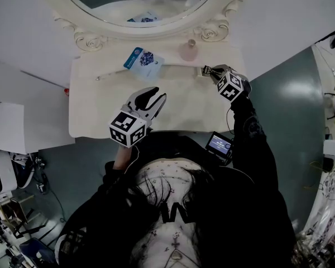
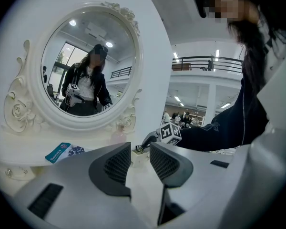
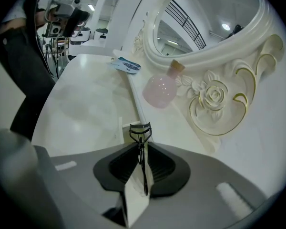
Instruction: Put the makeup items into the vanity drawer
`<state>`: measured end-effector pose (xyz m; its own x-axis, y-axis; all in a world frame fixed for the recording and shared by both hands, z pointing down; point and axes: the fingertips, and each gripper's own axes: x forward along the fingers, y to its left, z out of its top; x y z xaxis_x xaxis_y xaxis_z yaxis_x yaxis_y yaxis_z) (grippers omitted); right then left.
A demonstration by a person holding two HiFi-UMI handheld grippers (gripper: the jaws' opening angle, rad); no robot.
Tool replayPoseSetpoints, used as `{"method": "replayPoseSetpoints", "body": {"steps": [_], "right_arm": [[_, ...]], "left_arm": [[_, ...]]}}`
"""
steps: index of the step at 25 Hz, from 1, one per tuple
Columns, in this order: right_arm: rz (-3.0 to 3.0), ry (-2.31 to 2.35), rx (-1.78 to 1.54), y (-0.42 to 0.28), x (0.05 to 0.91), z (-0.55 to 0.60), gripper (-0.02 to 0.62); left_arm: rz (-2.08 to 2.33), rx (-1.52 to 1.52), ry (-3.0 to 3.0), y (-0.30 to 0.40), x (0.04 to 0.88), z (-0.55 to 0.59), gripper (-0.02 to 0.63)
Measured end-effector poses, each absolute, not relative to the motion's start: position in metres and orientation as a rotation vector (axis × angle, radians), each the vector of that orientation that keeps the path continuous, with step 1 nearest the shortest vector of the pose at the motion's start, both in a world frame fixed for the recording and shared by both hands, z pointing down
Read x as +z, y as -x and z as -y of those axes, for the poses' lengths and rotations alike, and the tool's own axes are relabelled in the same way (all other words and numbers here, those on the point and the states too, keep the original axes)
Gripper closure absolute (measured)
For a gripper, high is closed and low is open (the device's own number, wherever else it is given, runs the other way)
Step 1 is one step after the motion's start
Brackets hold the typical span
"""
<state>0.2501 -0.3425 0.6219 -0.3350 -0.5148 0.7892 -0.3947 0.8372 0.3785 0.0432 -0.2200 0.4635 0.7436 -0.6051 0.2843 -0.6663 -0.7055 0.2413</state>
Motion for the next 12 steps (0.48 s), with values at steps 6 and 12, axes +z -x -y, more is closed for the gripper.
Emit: {"method": "replayPoseSetpoints", "body": {"steps": [6, 12], "right_arm": [[2.0, -0.683, -0.084, -0.253, 0.619, 0.339, 0.517], [2.027, -0.673, 0.01, -0.259, 0.619, 0.331, 0.497]], "left_arm": [[0.979, 0.275, -2.616, -0.046, 0.465, 0.22, 0.483], [0.98, 0.284, -2.614, -0.047, 0.466, 0.221, 0.483]]}}
